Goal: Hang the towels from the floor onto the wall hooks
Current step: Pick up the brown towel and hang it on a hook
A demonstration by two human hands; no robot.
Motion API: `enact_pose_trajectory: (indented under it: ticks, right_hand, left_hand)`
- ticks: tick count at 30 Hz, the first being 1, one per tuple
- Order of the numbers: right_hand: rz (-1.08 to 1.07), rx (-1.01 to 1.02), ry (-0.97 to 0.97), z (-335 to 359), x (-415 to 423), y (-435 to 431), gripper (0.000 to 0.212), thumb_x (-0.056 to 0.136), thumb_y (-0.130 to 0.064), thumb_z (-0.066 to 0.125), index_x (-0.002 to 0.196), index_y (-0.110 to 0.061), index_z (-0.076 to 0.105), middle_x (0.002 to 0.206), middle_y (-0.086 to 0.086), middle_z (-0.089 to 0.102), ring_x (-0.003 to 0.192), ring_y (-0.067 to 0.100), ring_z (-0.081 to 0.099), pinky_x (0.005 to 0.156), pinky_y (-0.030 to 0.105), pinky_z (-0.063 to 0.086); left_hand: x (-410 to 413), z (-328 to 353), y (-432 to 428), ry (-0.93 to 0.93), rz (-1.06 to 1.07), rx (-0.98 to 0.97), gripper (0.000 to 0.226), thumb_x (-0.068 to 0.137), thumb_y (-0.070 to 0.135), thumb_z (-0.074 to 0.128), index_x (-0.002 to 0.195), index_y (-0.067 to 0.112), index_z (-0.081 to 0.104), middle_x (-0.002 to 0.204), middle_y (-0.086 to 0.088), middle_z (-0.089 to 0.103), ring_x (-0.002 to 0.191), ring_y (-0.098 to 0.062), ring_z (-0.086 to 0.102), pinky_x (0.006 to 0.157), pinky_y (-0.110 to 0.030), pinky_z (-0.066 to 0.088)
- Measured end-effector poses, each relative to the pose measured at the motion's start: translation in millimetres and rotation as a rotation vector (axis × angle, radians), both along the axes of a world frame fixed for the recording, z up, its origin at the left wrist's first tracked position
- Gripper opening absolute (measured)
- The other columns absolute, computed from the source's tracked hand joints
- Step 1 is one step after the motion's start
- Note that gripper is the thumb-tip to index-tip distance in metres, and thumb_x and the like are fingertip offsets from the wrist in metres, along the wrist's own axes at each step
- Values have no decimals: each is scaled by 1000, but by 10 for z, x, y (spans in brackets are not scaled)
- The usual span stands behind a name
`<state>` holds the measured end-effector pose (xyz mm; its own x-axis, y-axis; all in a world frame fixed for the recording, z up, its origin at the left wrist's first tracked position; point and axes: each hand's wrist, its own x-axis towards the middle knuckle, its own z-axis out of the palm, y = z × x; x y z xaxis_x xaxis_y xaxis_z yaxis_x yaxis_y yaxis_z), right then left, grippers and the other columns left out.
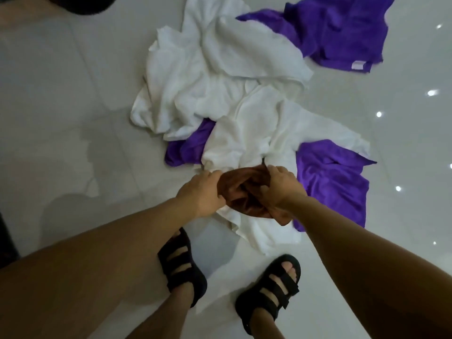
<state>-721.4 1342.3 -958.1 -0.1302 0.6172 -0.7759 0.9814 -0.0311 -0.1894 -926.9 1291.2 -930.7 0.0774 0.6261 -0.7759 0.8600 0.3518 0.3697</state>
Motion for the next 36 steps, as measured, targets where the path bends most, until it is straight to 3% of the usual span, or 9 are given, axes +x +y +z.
enact_pose_trajectory:
  ticks: [4,8,16,19,21,25,29,34,36]
  right_hand:
    - [34,30,-32,-349,-49,-138,55,90,-32,52,139,-13,36,129,14,50,116,34,48,92,43,43]
    - [117,-24,32,-91,-116,-245,18,87,-33,55,98,-19,58,97,5,65,93,26,61,69,29,37]
    - [-369,-34,635,2017,-319,148,12,83,-26,45,75,-20,52,66,5,62,57,15,58,52,31,48]
    - [-313,55,617,2702,-340,422,13,82,-18,47,72,-26,50,63,-12,61,55,6,57,52,23,44]
    - [-196,30,456,2878,-236,606,10,83,-17,53,81,-26,58,81,-8,69,77,15,65,67,29,49]
    - [52,-30,150,2447,-8,589,29,84,-28,59,111,-18,62,115,3,65,107,25,60,92,34,47]
    - [250,-94,-10,1385,123,106,40,80,-34,55,117,-18,54,114,9,60,99,31,58,78,34,47]
    - [112,-94,-53,216,281,-315,108,66,-45,79,149,-26,13,150,6,20,135,35,22,98,47,42]
    - [20,-53,-73,-45,269,-396,110,71,-33,79,151,-26,4,153,6,12,137,38,22,101,49,43]
  left_hand:
    - [48,-243,-45,33,22,-5,64,85,34,61,141,20,33,138,-11,44,122,-32,47,98,-45,43]
    - [91,-21,-103,-30,56,-36,71,87,35,61,146,22,25,141,-11,40,124,-30,45,101,-44,41]
    - [5,1574,261,-205,-73,101,96,76,39,73,149,41,11,155,6,21,141,-15,23,111,-34,30]
    - [-8,2208,295,-198,-35,129,82,78,37,70,147,35,26,149,4,34,135,-17,35,104,-30,34]
    - [-50,2428,291,-153,22,136,79,78,38,69,147,32,29,149,3,35,133,-18,37,103,-29,34]
    - [-149,2180,172,-60,84,144,71,81,36,66,144,26,35,144,-1,40,126,-22,44,101,-37,41]
    - [-37,1300,-137,-28,42,11,72,84,38,63,146,22,30,146,-5,36,128,-25,42,103,-40,40]
    - [212,257,-397,-48,44,-31,71,86,41,59,147,21,27,146,-6,36,129,-26,39,103,-39,39]
    - [265,26,-451,-48,20,-61,72,87,42,57,148,22,25,148,-6,33,132,-26,36,103,-38,37]
